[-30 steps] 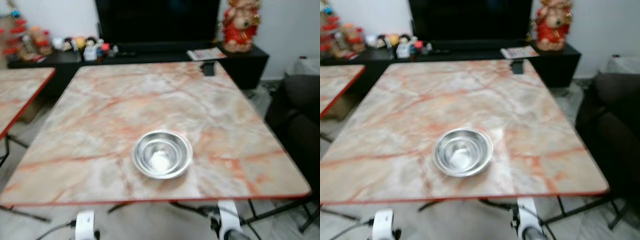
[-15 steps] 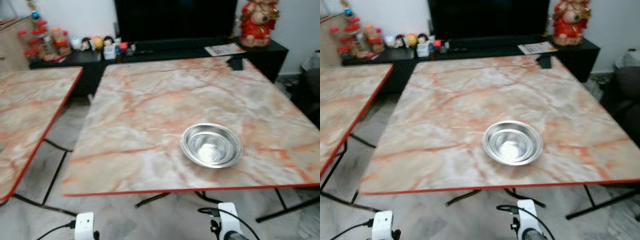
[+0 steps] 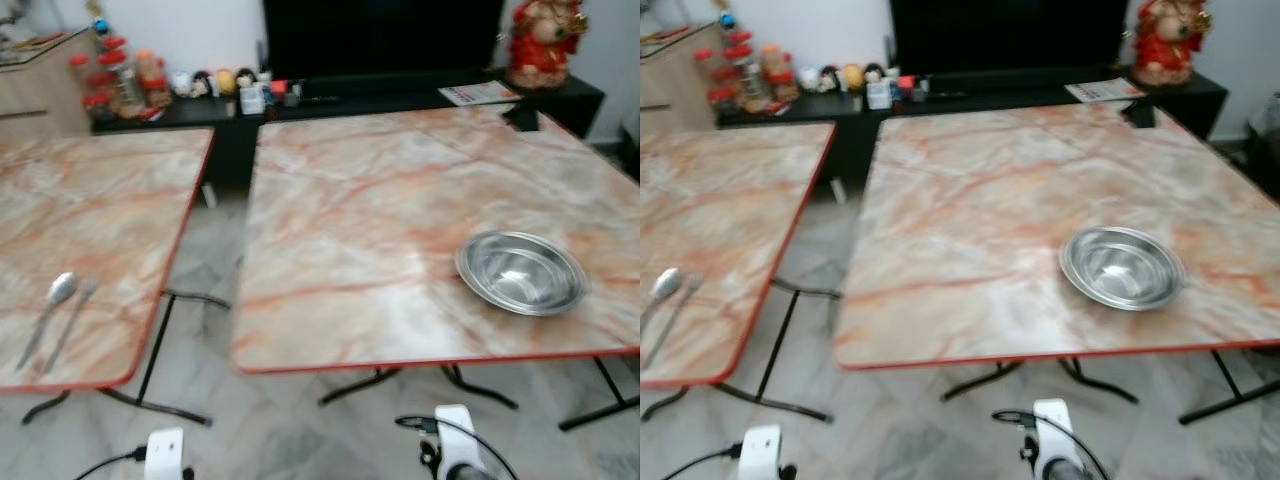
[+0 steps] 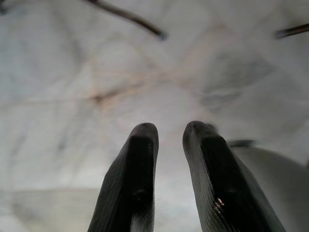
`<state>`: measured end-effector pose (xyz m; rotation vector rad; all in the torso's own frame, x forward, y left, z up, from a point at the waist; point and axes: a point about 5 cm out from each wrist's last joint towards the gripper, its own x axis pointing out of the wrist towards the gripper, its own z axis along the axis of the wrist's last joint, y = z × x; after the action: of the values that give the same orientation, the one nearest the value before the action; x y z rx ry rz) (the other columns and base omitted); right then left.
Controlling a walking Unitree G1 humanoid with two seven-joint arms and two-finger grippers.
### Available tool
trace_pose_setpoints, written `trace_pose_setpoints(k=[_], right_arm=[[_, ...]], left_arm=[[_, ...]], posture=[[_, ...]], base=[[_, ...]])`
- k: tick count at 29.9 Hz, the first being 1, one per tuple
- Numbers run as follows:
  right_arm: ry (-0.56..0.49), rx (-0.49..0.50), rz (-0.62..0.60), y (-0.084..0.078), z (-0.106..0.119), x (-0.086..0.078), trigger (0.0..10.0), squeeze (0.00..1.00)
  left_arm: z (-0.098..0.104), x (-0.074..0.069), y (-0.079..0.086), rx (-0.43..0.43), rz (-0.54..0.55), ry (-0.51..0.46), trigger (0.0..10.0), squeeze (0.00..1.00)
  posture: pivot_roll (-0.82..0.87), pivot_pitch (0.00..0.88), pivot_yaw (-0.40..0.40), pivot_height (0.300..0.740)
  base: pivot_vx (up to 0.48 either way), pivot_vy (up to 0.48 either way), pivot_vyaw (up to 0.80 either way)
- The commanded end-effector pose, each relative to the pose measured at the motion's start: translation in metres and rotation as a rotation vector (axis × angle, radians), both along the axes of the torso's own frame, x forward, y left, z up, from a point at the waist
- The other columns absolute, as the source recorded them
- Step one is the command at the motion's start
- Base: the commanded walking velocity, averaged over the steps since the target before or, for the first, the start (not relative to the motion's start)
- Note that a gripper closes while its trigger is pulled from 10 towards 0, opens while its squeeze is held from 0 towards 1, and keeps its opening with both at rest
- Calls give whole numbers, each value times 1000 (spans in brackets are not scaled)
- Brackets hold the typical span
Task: Setting the table
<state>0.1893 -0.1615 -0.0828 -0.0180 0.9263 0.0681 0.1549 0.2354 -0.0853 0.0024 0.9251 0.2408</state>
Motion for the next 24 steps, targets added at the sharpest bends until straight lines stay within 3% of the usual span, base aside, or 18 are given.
trace_pose_setpoints(k=[1,9,24], right_arm=[[-5,-29,-17,-13,1,1,10000,0],[-21,-25,-44,-15,5,7,10000,0],[-16,-19,-49,-13,4,6,10000,0]], left_arm=[[2,7,-5,-11,-5,-19,10000,0],[6,15,-2,-7,25,-43,10000,0],[2,5,0,-8,79,-37,10000,0]], posture=[[-43,0,36,732],[-18,0,19,732],[-4,0,13,732]], base=[[0,480,0],[0,480,0],[0,480,0]])
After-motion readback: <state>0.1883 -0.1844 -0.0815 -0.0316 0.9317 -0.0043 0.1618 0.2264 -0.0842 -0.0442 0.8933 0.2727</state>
